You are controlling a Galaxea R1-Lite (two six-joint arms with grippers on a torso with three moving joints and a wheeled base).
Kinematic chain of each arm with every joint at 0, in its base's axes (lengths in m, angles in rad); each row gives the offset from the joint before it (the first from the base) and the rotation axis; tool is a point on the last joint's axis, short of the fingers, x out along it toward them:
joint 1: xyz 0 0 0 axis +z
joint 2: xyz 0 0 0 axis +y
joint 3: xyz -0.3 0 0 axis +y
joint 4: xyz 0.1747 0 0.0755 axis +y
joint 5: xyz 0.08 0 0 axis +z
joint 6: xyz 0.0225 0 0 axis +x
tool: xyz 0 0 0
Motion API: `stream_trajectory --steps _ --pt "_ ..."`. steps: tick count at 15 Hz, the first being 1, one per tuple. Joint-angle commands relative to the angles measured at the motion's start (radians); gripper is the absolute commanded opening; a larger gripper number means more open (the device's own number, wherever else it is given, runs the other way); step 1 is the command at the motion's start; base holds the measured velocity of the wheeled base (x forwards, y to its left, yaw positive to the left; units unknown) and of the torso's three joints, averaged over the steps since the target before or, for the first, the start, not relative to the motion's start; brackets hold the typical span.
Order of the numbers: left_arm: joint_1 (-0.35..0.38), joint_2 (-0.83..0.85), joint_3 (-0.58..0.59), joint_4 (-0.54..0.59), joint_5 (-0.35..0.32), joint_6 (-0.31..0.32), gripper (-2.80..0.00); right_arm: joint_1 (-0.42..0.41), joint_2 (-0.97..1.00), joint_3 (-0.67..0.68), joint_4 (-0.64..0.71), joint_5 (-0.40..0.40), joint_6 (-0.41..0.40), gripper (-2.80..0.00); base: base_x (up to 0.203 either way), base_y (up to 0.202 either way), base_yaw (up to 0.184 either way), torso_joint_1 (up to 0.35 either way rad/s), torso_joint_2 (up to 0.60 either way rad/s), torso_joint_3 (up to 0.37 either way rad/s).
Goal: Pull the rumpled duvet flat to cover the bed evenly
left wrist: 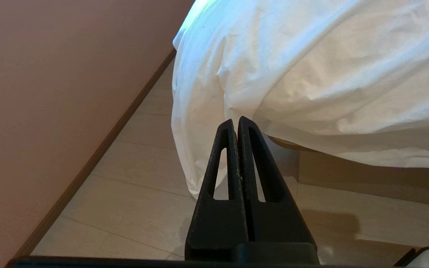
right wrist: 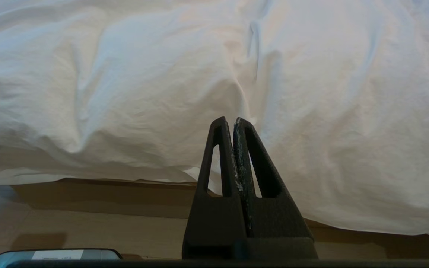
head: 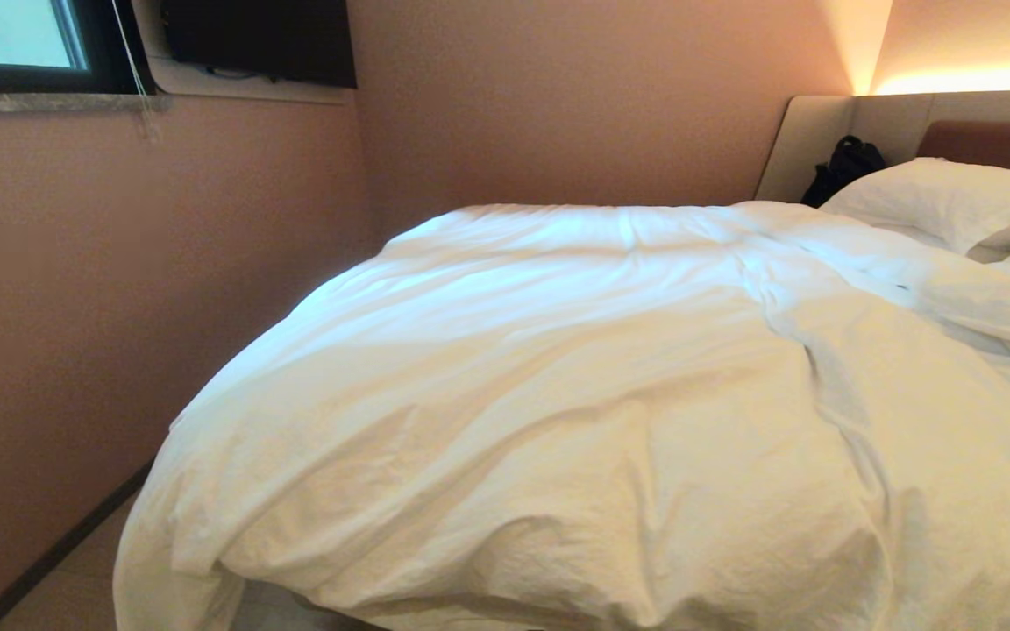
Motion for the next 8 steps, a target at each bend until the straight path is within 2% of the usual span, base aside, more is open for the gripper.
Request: stream_trajectory --steps 1,5,7,8 --pt "-0.001 -0.096 -0.012 0.014 -0.003 0.002 -2.8 0.0 0.0 0.0 0.001 0.0 0.0 -2.8 0.0 0.0 0.0 0.0 0.0 0.0" --pt "-0.001 -0.17 -0.02 0.011 -0.088 -0.004 -2.8 0.0 0.0 -0.001 0.001 0.0 0.0 -2.8 0.0 0.0 0.0 0.0 0.0 0.0" --pt "-0.001 -0.17 -0.023 -0.026 -0.103 -0.007 -2.8 0.0 0.0 0.001 0.001 0.0 0.0 -2.8 0.0 0.0 0.0 0.0 0.0 0.0" --pt "-0.001 -0.171 -0.015 -0.092 -0.127 -0.007 -2.8 0.0 0.0 0.0 0.001 0.0 0.0 -2.8 0.0 0.0 0.0 0.0 0.0 0.0"
